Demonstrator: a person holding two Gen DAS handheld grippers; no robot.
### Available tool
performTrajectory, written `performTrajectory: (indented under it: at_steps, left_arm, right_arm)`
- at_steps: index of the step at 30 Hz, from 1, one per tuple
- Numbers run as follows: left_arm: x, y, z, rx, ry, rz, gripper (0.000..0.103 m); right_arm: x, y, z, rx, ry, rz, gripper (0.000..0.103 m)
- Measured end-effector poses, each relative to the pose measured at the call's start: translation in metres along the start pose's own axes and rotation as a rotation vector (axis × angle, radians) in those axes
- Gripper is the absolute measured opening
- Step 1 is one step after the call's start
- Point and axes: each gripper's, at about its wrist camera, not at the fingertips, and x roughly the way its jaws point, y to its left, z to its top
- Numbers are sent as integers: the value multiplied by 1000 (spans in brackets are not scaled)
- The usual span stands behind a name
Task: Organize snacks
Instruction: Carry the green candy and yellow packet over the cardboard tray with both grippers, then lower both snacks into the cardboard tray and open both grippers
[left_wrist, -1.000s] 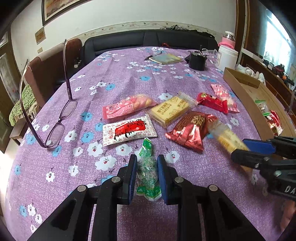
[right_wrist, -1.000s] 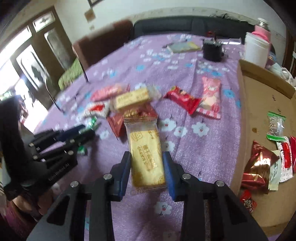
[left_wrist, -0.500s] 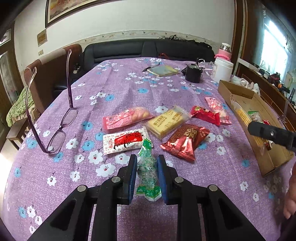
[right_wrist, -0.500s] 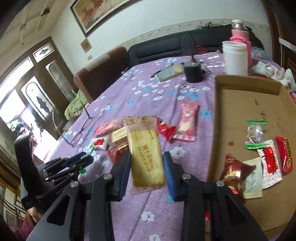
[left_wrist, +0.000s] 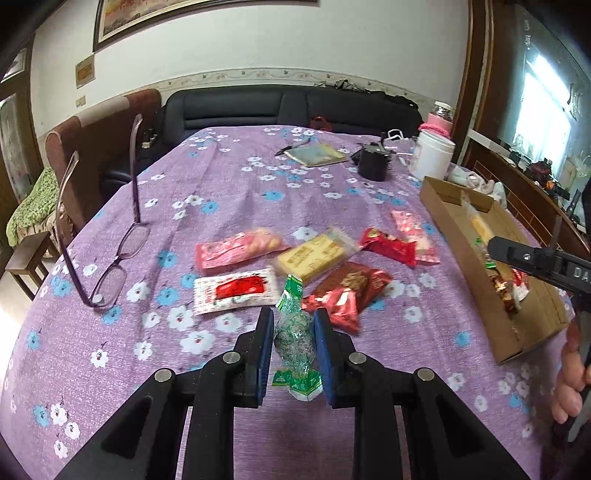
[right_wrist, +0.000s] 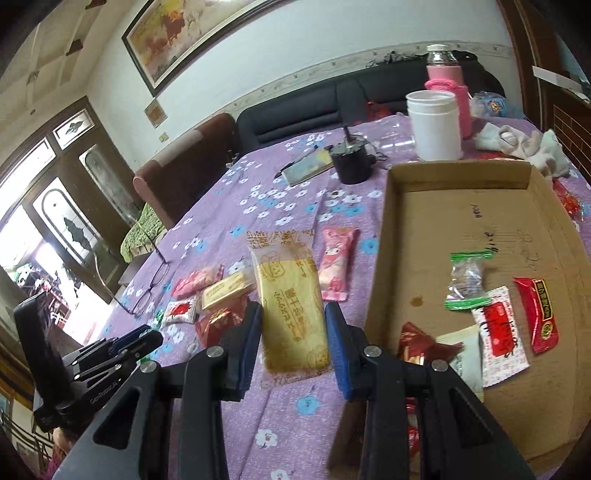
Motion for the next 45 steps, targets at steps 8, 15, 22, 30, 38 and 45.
performTrajectory:
  at_steps: [8,15,22,30,38,45]
  left_arm:
    - [-7,-40,16,53,-16,-51,23]
    - [-10,-81,30,102,-27,-103,23]
    - [-3,-141,45,169,-25,-167,23]
    - [17,-207,47,206,19,-261,22]
    - [45,-250,27,258,77,-333,22]
    - [54,-249,7,306,77,-294,22]
  right_arm:
    - [-6,-11,3,32,-15,-9,34]
    - [-12,-23,8,63,-28,-23,34]
    - [-30,-56,19,147,-73,-46,34]
    - [-52,-100,27,237,-115,-139,34]
    - [-44,-136,24,305,-64,-259,34]
    - [-24,-125,19,229,12,-356,34]
